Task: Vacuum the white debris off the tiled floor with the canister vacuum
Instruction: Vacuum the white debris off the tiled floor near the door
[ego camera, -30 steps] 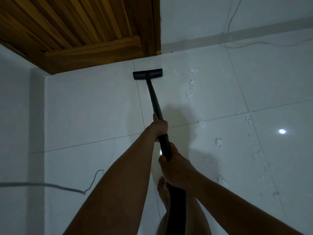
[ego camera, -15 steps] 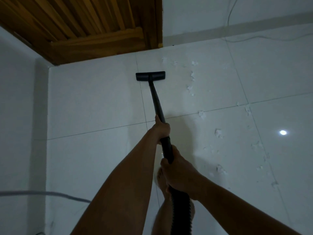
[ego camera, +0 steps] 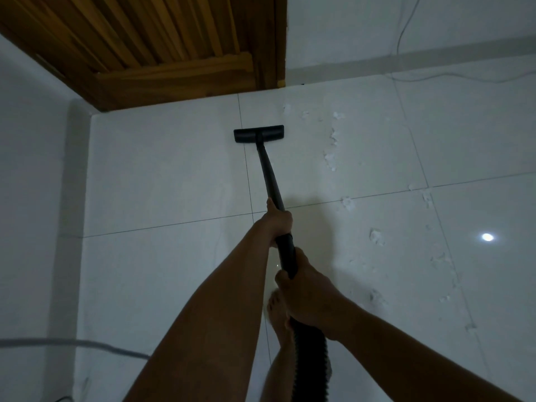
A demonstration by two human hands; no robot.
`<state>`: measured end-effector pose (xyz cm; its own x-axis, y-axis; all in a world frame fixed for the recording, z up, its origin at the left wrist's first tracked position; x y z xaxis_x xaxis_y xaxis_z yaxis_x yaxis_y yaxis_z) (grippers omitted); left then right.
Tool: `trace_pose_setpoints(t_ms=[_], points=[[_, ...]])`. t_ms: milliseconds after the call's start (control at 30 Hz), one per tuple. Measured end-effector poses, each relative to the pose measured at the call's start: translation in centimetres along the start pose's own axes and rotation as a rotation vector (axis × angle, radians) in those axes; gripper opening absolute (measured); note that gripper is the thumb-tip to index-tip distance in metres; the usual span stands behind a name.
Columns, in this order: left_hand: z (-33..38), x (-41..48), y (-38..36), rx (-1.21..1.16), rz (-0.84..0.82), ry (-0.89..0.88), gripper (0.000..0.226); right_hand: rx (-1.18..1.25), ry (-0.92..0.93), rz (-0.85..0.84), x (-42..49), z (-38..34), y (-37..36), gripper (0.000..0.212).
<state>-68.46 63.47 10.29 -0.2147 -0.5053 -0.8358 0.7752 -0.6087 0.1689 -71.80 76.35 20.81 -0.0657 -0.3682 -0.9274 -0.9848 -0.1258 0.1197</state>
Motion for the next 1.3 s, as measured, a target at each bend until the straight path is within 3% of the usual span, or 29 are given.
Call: trace_pose_setpoints(t_ms=[633, 1000, 1300], points=[[7.8, 9.5, 5.4, -0.010, 0.024, -0.023, 0.074, -0.090, 0.065, 0.049, 6.9, -10.2, 3.9, 0.058], [10.3, 12.5, 7.2, -0.008, 0.030, -0.023, 0.071, -0.002, 0.008, 0.054, 9.3, -12.7, 4.5, 0.061], [14.5, 12.2, 9.7, 0.042, 0.010, -0.003, 0.069, 0.091, 0.053, 0.075, 8.1, -17.6, 6.2, 0.049]])
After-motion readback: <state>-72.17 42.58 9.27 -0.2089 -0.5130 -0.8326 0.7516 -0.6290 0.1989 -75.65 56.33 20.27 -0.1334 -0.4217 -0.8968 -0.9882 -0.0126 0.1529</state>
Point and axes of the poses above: each hand's wrist, its own x-axis towards the middle knuckle, its own y-axis out of the back of the hand, z = x × y, the point moved 9 cm from there along x, towards the middle knuckle, and after that the axes turned 7 degrees about -y, right-handed, at the moved point
